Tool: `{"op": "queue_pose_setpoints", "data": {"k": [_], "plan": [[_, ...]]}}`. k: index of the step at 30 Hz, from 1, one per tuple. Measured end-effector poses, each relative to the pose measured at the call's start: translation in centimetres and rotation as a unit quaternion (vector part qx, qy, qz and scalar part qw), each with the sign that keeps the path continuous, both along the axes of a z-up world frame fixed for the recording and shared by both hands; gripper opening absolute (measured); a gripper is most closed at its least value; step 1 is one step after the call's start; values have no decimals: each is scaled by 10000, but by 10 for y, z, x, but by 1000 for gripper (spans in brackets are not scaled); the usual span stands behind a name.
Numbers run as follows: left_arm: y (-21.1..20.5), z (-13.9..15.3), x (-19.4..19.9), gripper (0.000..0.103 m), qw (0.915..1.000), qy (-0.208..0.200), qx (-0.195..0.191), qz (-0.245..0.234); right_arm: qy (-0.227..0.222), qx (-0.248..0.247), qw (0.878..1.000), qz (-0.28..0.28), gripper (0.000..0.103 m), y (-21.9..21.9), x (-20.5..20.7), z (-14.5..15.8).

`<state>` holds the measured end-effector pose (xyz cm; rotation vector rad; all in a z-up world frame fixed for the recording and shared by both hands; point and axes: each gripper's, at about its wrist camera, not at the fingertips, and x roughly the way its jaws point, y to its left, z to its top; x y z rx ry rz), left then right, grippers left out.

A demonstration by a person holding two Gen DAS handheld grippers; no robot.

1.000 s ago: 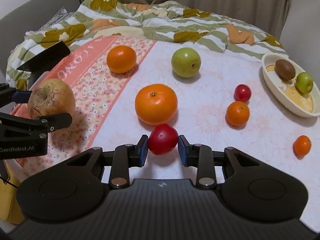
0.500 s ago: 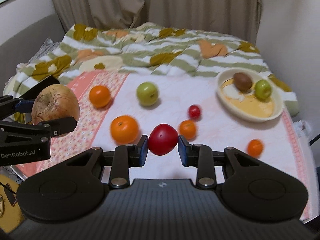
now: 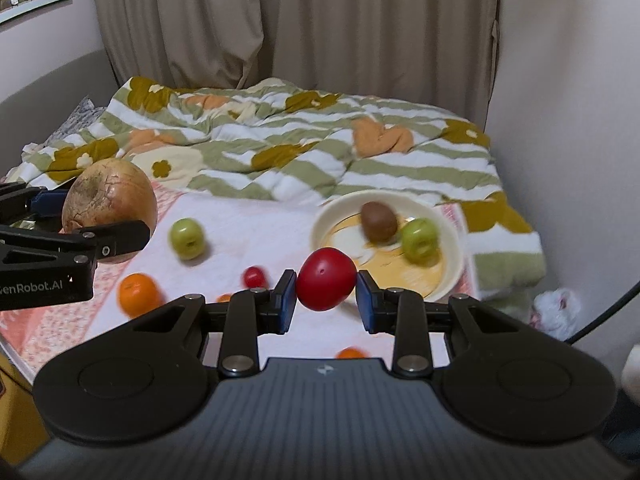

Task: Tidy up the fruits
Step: 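Carry the wrinkled apple and red tomato into the white bowl and release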

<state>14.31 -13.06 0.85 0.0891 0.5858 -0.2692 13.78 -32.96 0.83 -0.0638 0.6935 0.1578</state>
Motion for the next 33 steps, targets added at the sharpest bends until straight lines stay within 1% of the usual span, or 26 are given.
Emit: {"op": "queue_pose_setpoints", "data": {"k": [6, 10, 14, 25, 28, 33], "plan": [[-45, -8, 32, 77, 9997, 202, -129, -86, 99, 23, 9999, -8, 47, -51, 35, -8], [-72, -22, 56, 77, 9994, 305, 21, -172, 200, 45, 9998, -74, 47, -73, 58, -18], [-90, -40, 80, 77, 9981, 518, 147, -314, 278, 124, 9994, -178, 47, -87, 75, -28], [-123, -96, 142, 77, 9905, 1008, 643, -685, 668, 248, 9964, -470, 47, -101, 112, -61], [-128, -106, 152, 77, 9882, 1069, 750, -802, 764, 265, 9952, -547, 47, -102, 120, -69], [-137, -117, 162, 77, 9841, 1167, 936, -962, 848, 262, 9936, -692, 47, -105, 127, -76]]}}
